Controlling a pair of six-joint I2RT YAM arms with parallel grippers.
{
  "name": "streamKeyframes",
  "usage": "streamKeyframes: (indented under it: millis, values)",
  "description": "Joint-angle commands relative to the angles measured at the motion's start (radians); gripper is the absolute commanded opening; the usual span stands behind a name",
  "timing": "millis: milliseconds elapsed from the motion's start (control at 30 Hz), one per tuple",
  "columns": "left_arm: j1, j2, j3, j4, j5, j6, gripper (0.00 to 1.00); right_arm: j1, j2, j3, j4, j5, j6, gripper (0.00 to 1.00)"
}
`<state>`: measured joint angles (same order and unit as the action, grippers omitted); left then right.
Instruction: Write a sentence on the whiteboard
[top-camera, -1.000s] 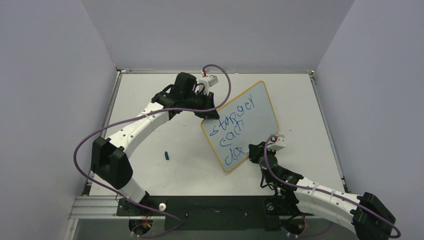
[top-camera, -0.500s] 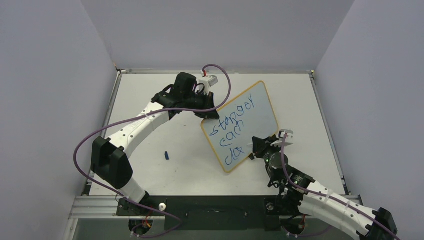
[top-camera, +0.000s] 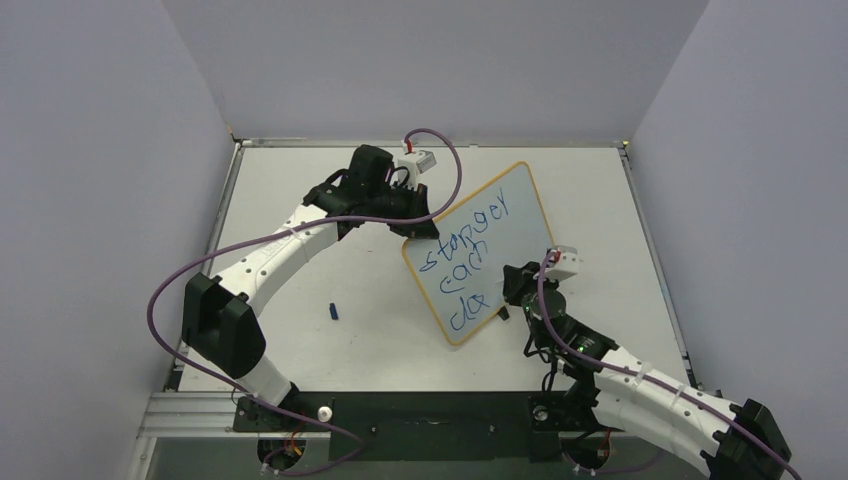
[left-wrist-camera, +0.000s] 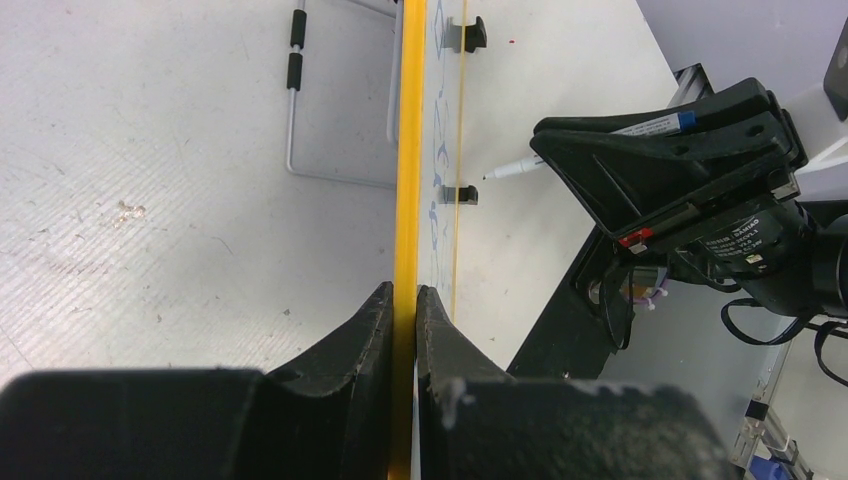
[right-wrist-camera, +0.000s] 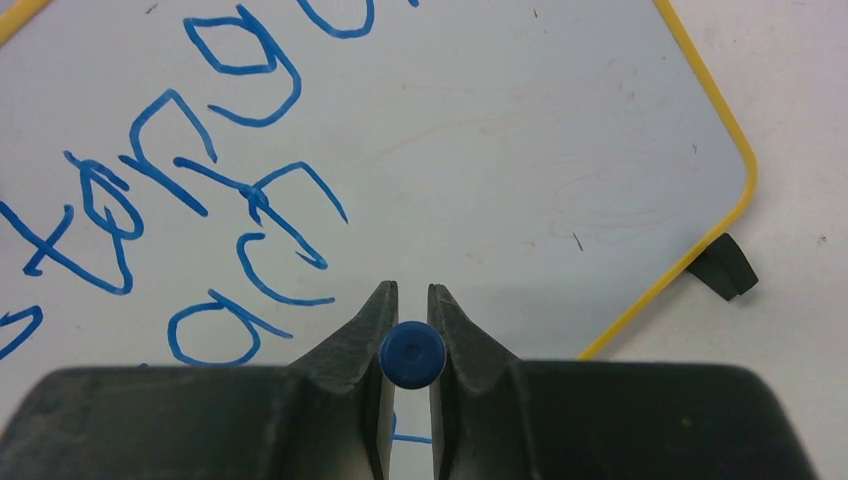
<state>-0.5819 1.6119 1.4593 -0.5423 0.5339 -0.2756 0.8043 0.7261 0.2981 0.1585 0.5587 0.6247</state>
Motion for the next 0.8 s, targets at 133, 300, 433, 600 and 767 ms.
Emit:
streamKeyframes:
  millis: [133, 300, 433, 600, 767]
  values:
    - [0.000, -0.024, 0.026, 0.026, -0.061, 0.015, 0.00, -0.040, 0.056, 0.041, 0.127, -0.074, 0.002, 0.00]
    - [0.000, -0.023, 0.024, 0.028, -0.059, 0.015, 0.00, -0.048, 0.083, 0.031, 0.163, -0.090, 0.006, 0.00]
    - [-0.001, -0.022, 0.023, 0.027, -0.056, 0.014, 0.00, -0.061, 0.095, 0.014, 0.179, -0.103, 0.009, 0.00]
    - [-0.001, -0.020, 0.022, 0.029, -0.058, 0.013, 0.00, -0.081, 0.111, -0.021, 0.204, -0.131, 0.016, 0.00]
    - [-0.001, -0.020, 0.023, 0.029, -0.059, 0.013, 0.00, -0.084, 0.118, -0.050, 0.222, -0.139, 0.029, 0.00]
